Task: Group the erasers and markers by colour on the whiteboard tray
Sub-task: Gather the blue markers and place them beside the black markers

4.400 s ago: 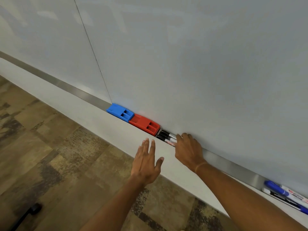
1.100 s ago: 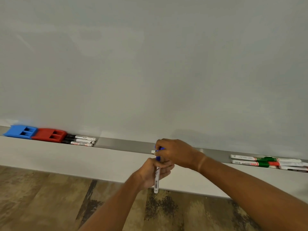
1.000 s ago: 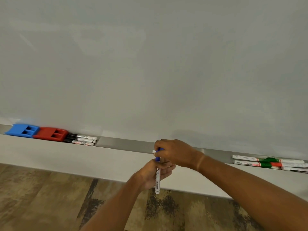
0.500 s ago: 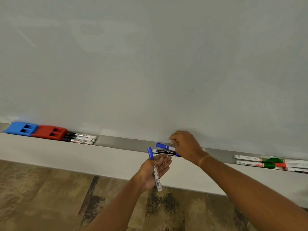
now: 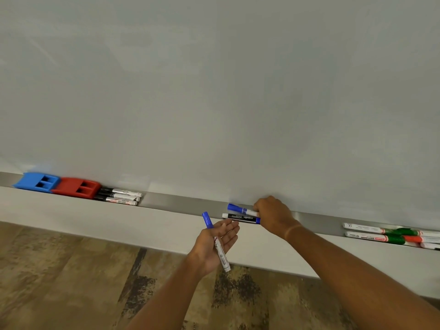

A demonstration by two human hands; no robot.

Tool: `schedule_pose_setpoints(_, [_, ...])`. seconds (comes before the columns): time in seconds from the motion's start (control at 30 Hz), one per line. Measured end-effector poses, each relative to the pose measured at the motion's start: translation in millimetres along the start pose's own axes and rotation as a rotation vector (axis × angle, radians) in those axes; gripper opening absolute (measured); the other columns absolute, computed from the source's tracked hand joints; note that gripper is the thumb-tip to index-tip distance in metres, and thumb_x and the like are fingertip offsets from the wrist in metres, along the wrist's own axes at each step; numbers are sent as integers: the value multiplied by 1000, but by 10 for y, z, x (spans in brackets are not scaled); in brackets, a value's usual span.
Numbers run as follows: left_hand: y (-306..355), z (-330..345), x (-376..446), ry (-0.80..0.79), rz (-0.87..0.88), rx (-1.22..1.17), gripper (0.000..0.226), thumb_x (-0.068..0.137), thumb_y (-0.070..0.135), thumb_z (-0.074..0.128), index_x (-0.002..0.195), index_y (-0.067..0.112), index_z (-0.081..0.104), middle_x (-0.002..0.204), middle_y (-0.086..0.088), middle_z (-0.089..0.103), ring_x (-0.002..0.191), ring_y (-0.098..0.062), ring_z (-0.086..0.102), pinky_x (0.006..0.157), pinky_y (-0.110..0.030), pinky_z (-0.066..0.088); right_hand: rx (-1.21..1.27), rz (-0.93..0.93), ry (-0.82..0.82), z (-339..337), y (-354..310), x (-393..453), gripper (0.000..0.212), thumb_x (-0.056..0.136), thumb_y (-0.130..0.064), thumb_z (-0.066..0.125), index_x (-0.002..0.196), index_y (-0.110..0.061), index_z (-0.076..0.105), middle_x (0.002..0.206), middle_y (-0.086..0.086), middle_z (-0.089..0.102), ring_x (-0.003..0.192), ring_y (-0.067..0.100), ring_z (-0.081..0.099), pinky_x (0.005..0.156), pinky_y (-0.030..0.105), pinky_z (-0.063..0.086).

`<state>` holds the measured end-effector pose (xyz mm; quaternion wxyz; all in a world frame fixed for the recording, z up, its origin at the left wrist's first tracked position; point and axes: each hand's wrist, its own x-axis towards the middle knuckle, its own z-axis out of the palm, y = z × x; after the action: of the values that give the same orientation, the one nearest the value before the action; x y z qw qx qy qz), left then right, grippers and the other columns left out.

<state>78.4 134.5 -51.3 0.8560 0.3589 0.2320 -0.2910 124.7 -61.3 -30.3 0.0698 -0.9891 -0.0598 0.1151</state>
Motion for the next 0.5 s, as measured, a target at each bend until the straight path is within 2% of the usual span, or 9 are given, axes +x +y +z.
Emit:
schedule_pose_setpoints(0.33, [13, -10, -21, 22, 10, -7, 35, 98, 4, 39, 129, -1, 53, 121, -18, 68, 117, -31, 62, 104, -40, 44, -13, -35, 51, 37, -6, -3, 19, 90, -26, 62, 105, -15, 64, 98, 8, 65, 82, 22, 61, 67, 30, 51])
schedule_pose_setpoints(0.43, [34, 20, -22, 39, 32, -26, 33, 99, 6, 39, 128, -1, 54, 122, -18, 67, 118, -31, 61, 102, -39, 45, 36, -24, 114, -46, -41, -35, 13, 90, -20, 59, 98, -14, 68, 90, 8, 67, 75, 23, 60, 59, 29, 43])
schedule_pose_setpoints(0.5, [48, 53, -19, 48, 55, -42, 33, 101, 9, 38, 127, 0, 55, 122, -17, 67, 119, -30, 61, 102, -38, 45, 143, -33, 180, -104, -115, -86, 14, 89, -17, 58, 91, -15, 72, 82, 8, 69, 70, 24, 61, 58, 30, 45])
